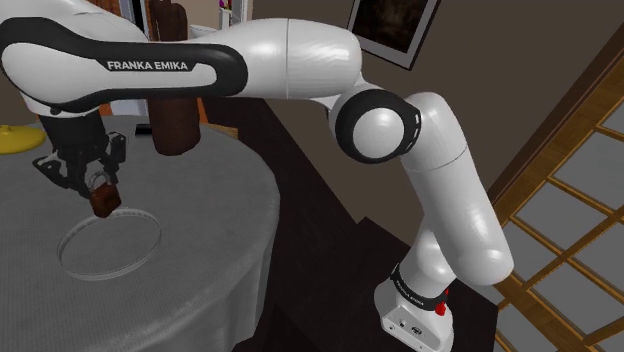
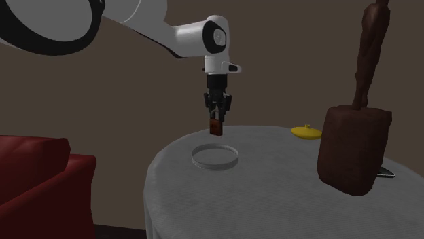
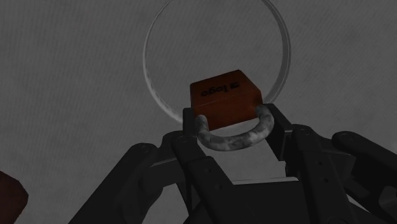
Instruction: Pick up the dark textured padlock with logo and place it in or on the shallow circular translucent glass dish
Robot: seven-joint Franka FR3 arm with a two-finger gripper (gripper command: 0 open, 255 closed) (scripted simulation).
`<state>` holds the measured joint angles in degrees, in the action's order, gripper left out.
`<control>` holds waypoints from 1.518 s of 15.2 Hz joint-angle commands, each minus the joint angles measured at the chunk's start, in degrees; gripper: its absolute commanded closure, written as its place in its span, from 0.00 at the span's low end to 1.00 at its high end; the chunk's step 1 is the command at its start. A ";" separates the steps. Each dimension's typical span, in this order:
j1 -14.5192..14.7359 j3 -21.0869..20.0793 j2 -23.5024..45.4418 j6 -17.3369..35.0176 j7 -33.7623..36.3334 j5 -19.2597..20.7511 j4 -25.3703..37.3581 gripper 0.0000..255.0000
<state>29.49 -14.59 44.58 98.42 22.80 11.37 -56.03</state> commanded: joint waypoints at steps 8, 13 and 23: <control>0.31 0.18 1.89 4.48 0.92 0.41 -2.67 1.00; 0.07 0.31 2.52 7.86 1.22 0.63 -5.47 1.00; -0.03 0.41 3.14 9.87 1.40 0.79 -6.89 1.00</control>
<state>29.46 -14.17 47.72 108.28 24.19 12.17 -62.92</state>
